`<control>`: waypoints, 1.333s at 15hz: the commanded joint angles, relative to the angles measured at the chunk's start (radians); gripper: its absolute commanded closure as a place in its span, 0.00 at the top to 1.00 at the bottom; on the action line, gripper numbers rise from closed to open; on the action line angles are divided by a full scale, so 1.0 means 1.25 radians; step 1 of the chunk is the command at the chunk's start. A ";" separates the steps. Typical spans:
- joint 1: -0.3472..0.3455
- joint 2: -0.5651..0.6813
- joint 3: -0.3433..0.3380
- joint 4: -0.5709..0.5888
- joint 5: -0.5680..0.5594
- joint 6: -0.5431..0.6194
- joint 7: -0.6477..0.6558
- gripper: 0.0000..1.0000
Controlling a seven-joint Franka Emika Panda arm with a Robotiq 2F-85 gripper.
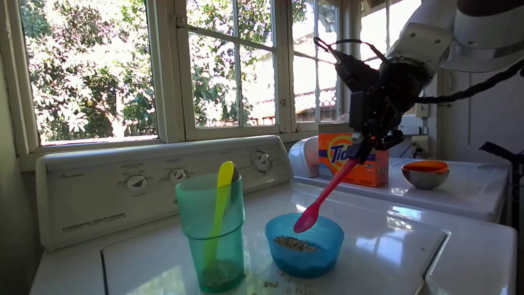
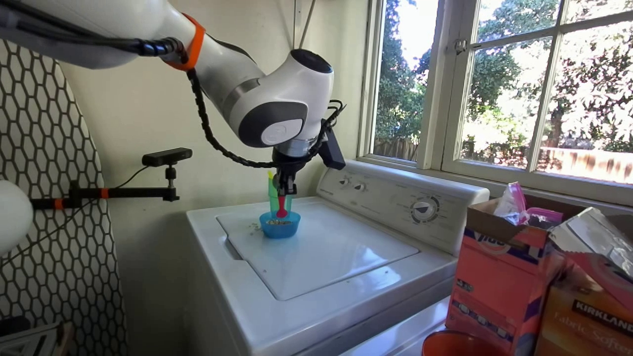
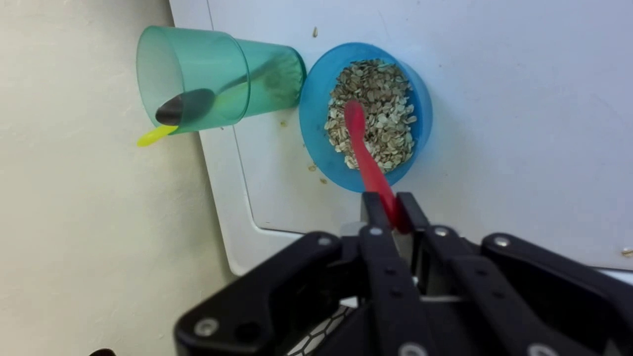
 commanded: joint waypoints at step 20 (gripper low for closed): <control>0.016 0.023 0.016 -0.012 -0.134 -0.025 -0.029 0.03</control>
